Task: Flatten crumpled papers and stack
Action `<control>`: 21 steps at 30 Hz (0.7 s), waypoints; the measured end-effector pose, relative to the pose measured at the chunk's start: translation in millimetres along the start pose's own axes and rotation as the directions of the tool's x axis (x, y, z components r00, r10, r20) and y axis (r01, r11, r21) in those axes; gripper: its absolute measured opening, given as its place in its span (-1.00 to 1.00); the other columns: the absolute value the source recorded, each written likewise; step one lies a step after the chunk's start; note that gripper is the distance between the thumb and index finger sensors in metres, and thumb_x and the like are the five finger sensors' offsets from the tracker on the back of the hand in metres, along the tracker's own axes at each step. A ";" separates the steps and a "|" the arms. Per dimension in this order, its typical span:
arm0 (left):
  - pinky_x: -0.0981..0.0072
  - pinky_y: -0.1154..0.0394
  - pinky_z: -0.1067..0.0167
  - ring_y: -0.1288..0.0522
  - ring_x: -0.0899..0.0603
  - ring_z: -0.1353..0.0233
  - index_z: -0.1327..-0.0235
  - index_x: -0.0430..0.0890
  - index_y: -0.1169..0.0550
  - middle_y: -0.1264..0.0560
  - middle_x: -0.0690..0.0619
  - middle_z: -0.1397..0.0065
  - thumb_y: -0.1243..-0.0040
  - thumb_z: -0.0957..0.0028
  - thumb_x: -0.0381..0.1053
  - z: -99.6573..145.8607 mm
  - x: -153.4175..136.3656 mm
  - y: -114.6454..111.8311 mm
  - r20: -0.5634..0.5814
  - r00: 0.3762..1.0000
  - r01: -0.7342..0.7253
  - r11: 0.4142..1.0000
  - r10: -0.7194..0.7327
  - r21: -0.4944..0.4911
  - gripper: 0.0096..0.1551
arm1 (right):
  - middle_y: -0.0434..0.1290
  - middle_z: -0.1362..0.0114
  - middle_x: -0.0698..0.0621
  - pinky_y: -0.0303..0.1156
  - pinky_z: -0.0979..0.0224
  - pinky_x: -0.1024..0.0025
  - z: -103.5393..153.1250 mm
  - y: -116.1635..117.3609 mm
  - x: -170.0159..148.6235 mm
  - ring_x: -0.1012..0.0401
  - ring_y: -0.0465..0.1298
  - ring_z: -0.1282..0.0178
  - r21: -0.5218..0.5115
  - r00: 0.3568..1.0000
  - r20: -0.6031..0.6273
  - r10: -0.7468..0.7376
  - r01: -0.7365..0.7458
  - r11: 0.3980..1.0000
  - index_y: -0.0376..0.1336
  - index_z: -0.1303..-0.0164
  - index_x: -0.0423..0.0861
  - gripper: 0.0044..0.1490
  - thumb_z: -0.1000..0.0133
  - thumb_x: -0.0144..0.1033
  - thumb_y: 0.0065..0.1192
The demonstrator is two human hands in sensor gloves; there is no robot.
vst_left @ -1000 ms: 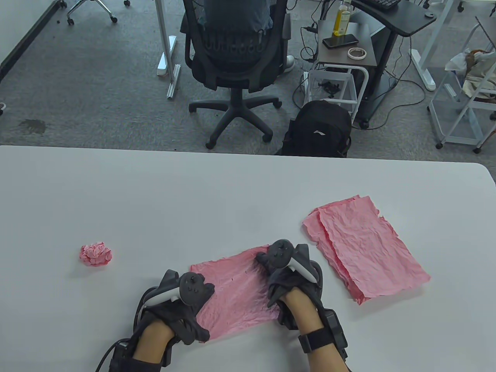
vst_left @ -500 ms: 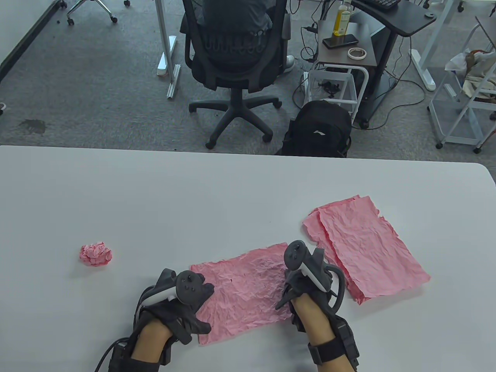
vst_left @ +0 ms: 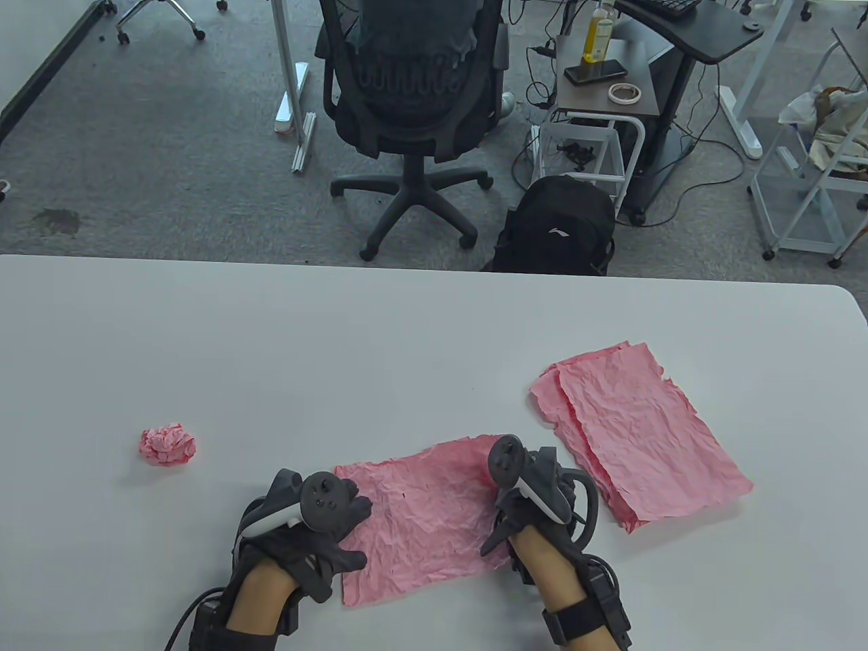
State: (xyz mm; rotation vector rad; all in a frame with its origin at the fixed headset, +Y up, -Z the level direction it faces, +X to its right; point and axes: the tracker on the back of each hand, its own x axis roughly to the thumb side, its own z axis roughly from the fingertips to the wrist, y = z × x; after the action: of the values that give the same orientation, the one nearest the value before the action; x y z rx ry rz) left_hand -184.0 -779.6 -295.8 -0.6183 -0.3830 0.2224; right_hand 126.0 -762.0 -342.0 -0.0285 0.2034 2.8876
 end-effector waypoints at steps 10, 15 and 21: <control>-0.38 0.17 -0.53 0.24 -0.25 -0.74 -0.67 0.10 -0.08 0.17 0.02 -0.71 -0.25 -0.02 0.32 -0.3 0.8 -1.8 -0.006 1.000 0.011 1.000 -0.011 0.001 0.01 | 0.44 -0.11 -0.11 0.45 -0.12 -0.08 10.7 -4.5 -29.5 -0.10 0.53 -0.09 0.212 0.606 -0.051 -0.794 0.783 0.584 -0.25 -0.48 -0.35 0.15 0.02 -0.36 0.44; -0.39 0.18 -0.53 0.24 -0.26 -0.74 -0.67 0.10 -0.08 0.18 0.00 -0.71 -0.24 -0.02 0.32 -0.6 1.8 -2.4 -0.009 1.000 0.008 1.000 -0.008 0.002 0.01 | 0.43 0.02 -0.02 0.45 -0.05 -0.05 9.0 5.3 -42.0 -0.02 0.52 0.00 0.259 0.464 -0.134 -0.875 0.869 0.421 -0.10 -0.48 -0.37 0.04 -0.03 -0.24 0.42; -0.39 0.18 -0.53 0.24 -0.27 -0.74 -0.67 0.09 -0.08 0.18 0.00 -0.71 -0.24 -0.03 0.32 -2.3 3.9 -3.0 -0.008 1.000 0.019 1.000 -0.019 0.023 0.01 | 0.42 -0.35 -0.39 0.50 -0.03 -0.05 8.1 5.7 -43.3 -0.31 0.48 -0.19 0.264 0.419 -0.078 -0.905 0.884 0.386 0.38 -0.23 -0.13 -0.50 -0.11 -0.25 0.28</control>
State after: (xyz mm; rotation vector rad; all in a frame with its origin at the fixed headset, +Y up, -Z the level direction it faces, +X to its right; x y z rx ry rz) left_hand -179.3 -782.0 -294.6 -0.5924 -0.3780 0.2061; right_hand 166.6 -776.9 -331.6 0.0222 0.4105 1.7075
